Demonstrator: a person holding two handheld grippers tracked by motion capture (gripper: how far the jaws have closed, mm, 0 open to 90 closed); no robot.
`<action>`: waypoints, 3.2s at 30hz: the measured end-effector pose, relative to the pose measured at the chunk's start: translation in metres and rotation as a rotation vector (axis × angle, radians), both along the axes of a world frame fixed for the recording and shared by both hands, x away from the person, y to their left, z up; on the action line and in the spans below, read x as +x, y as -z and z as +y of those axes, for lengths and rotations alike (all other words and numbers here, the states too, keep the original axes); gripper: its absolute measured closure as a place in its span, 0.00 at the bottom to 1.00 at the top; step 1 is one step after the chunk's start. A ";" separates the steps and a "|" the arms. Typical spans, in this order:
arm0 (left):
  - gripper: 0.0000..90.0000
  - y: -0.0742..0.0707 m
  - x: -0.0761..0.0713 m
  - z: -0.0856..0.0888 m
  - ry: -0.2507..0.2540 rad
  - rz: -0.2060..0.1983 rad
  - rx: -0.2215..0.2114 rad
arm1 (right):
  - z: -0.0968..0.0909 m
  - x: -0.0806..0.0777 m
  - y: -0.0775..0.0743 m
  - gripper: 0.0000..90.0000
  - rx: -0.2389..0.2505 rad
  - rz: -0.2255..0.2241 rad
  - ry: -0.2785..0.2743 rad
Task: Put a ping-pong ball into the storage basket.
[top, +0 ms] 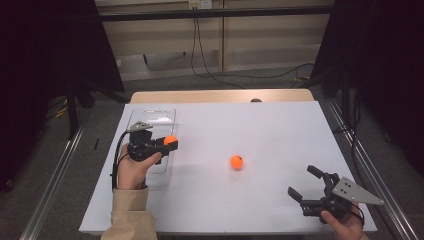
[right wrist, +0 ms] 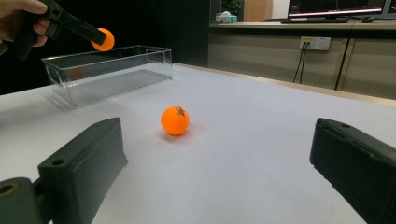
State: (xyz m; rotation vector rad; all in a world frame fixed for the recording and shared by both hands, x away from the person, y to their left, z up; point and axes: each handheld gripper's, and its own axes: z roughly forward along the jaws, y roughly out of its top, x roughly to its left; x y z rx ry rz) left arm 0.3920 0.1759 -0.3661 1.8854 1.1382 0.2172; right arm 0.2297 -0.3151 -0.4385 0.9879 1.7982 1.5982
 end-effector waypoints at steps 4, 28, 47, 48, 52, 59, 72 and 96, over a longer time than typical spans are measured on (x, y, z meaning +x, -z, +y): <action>0.57 0.000 0.000 0.003 -0.005 -0.003 0.003 | 0.000 0.000 0.000 0.03 0.000 -0.001 0.000; 0.57 0.008 0.002 0.020 -0.065 -0.005 0.037 | 0.000 0.000 0.000 0.03 -0.001 0.000 -0.001; 0.57 0.016 0.004 0.033 -0.115 -0.029 0.082 | 0.000 0.000 0.000 0.03 -0.001 -0.002 -0.002; 0.57 0.016 0.004 0.034 -0.116 -0.028 0.086 | 0.000 0.000 0.000 0.03 -0.002 -0.002 -0.001; 0.57 0.019 0.005 0.036 -0.128 -0.028 0.105 | -0.001 0.000 0.000 0.03 -0.001 -0.003 -0.002; 0.57 0.021 0.006 0.039 -0.141 -0.033 0.130 | 0.000 0.000 0.000 0.03 -0.001 -0.003 -0.002; 0.56 0.026 0.007 0.041 -0.160 -0.032 0.146 | 0.000 0.000 0.000 0.03 -0.001 -0.003 -0.002; 0.35 0.024 0.008 0.033 -0.158 -0.014 0.139 | 0.000 0.000 0.000 0.03 0.000 -0.002 -0.003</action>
